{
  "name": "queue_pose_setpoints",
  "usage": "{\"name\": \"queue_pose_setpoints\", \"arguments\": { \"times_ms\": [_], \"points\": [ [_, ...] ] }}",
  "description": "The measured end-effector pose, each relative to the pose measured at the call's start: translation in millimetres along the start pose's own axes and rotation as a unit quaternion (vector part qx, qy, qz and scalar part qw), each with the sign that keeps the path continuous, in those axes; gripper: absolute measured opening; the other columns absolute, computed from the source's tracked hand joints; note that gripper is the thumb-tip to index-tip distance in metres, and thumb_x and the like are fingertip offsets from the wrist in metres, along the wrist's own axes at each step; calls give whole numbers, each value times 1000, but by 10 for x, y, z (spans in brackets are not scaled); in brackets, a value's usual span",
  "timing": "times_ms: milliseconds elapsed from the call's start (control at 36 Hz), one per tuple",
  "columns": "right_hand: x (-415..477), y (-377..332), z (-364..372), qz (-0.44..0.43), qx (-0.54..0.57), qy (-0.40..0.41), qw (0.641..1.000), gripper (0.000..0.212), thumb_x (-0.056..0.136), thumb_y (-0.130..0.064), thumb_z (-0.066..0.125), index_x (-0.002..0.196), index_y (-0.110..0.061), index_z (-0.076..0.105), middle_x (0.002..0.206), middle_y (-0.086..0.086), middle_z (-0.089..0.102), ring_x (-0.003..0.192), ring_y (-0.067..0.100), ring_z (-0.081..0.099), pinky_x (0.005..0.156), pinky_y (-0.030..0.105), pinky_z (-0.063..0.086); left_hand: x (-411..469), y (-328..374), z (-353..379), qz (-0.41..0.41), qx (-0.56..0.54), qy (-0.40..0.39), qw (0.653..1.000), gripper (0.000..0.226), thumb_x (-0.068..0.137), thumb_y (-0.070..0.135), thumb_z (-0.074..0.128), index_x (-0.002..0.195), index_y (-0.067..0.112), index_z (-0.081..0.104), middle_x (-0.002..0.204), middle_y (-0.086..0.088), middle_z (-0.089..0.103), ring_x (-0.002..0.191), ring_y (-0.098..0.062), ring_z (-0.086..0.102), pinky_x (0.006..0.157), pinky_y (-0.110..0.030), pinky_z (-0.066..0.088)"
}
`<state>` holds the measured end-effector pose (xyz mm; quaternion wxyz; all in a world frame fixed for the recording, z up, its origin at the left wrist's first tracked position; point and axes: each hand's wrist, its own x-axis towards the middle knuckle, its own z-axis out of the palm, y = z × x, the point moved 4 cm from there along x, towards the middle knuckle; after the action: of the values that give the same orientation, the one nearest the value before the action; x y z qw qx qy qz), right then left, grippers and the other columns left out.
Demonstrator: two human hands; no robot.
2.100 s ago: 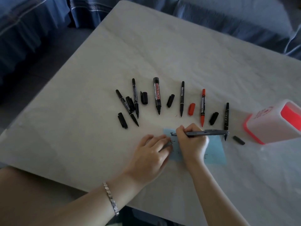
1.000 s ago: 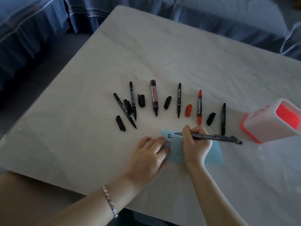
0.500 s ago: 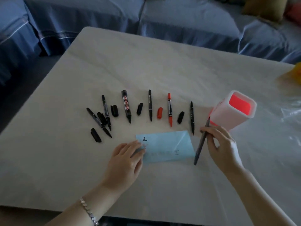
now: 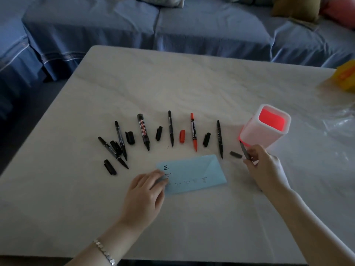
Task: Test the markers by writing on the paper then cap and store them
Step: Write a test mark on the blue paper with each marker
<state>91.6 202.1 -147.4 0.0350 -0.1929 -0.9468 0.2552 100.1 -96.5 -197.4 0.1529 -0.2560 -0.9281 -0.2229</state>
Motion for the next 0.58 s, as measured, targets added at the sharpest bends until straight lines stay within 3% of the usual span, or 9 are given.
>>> {"name": "queue_pose_setpoints", "arguments": {
  "times_ms": [194, 278, 417, 528, 583],
  "points": [
    [7, 61, 19, 36, -13, 3, 999, 24, 86, -11, 58, 110, -11, 64, 105, 14, 66, 91, 34, 59, 79, 38, 48, 6, 11, -5, 7, 2, 13, 1000, 30, 82, 19, 47, 90, 9, 74, 100, -7, 70, 99, -13, 53, 86, -29, 41],
    [4, 8, -5, 32, -11, 20, 999, 25, 88, -13, 57, 112, -11, 64, 109, 14, 65, 96, 32, 59, 82, 36, 47, 6, 16, -13, 4, 3, 11, 1000, 29, 82, 20, 48, 90, 10, 75, 101, -6, 70, 96, -15, 62, 87, -29, 42],
    [97, -297, 26, -14, 12, 42, 999, 18, 87, -17, 58, 101, -9, 67, 99, 11, 67, 86, 29, 58, 75, 33, 45, 14, 21, -6, 2, 16, 1, 1000, 27, 83, 20, 49, 89, 11, 74, 99, -6, 71, 90, -20, 68, 86, -32, 43],
    [282, -503, 218, 21, -13, -23, 999, 24, 85, -25, 60, 100, -6, 65, 94, 13, 67, 88, 34, 60, 76, 36, 51, 7, 21, 7, 11, 20, 0, 1000, 25, 83, 19, 50, 89, 12, 73, 99, -4, 71, 91, -20, 68, 86, -32, 43],
    [394, -539, 340, 57, -34, -76, 995, 29, 84, -30, 60, 89, -2, 63, 83, 14, 66, 79, 34, 60, 64, 34, 51, 6, 23, 5, 11, 16, 3, 1000, 24, 83, 18, 50, 89, 12, 73, 99, -3, 71, 92, -19, 68, 86, -32, 43]
  ]
}}
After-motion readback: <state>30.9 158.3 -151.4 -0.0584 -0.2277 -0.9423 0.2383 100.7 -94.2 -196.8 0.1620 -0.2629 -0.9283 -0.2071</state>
